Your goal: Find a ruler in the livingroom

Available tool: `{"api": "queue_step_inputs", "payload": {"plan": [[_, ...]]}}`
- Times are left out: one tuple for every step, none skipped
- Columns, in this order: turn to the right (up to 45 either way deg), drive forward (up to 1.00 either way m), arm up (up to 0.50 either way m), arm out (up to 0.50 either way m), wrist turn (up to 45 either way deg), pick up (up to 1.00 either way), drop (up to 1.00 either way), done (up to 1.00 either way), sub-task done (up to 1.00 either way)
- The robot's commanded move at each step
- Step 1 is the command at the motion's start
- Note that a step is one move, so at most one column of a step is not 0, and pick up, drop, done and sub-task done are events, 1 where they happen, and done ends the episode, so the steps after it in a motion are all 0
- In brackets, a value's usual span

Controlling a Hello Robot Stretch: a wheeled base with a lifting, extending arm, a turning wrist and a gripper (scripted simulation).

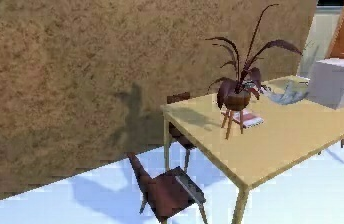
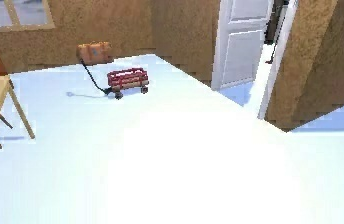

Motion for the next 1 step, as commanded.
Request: {"api": "queue_step_inputs", "payload": {"plan": [[0.0,0.00,0.00,0.00,0.0,0.00,0.00,1.00,0.00]]}}
